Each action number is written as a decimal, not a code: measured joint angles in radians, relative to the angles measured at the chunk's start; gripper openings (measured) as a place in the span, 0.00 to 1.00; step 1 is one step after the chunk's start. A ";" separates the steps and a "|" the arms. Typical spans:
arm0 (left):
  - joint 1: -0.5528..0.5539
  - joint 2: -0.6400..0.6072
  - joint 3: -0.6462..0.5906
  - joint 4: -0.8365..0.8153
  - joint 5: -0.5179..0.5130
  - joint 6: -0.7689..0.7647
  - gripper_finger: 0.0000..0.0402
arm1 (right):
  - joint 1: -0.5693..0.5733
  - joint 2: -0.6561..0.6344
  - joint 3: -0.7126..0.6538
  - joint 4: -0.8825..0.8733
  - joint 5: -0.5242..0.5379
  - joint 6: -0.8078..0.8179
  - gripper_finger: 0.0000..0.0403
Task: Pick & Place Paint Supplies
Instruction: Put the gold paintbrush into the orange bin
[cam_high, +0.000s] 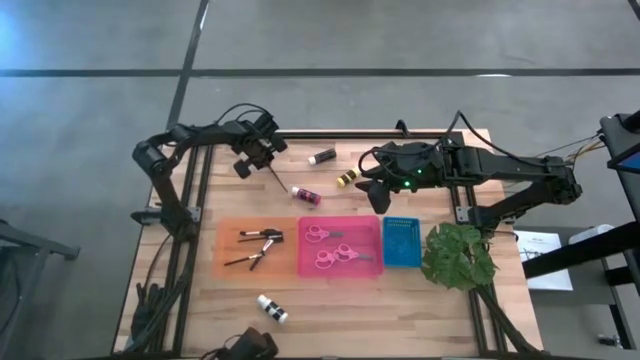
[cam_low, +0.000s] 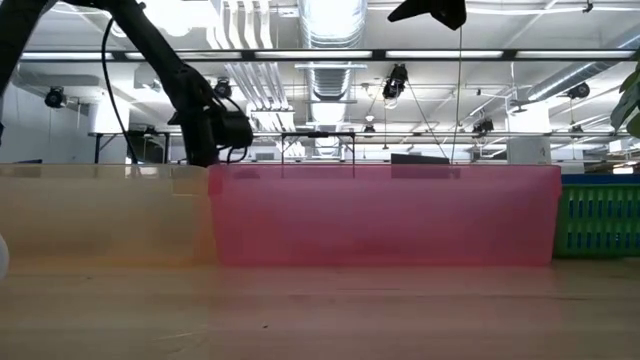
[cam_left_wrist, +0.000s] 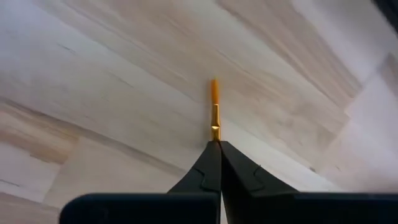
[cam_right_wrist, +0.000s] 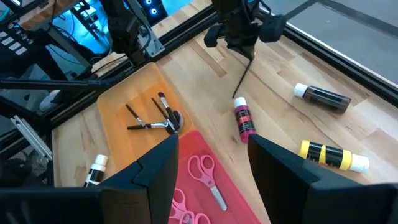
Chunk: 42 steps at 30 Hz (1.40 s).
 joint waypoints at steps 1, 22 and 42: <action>-0.003 -0.007 0.000 -0.002 0.003 0.006 0.00 | 0.000 0.000 0.000 0.000 0.000 0.000 0.46; -0.133 -0.248 0.003 -0.139 0.392 0.573 0.00 | 0.000 0.000 0.000 0.011 0.000 0.002 0.46; -0.627 -0.341 0.003 -0.387 0.421 1.101 0.00 | 0.008 0.000 0.000 0.062 -0.001 0.061 0.46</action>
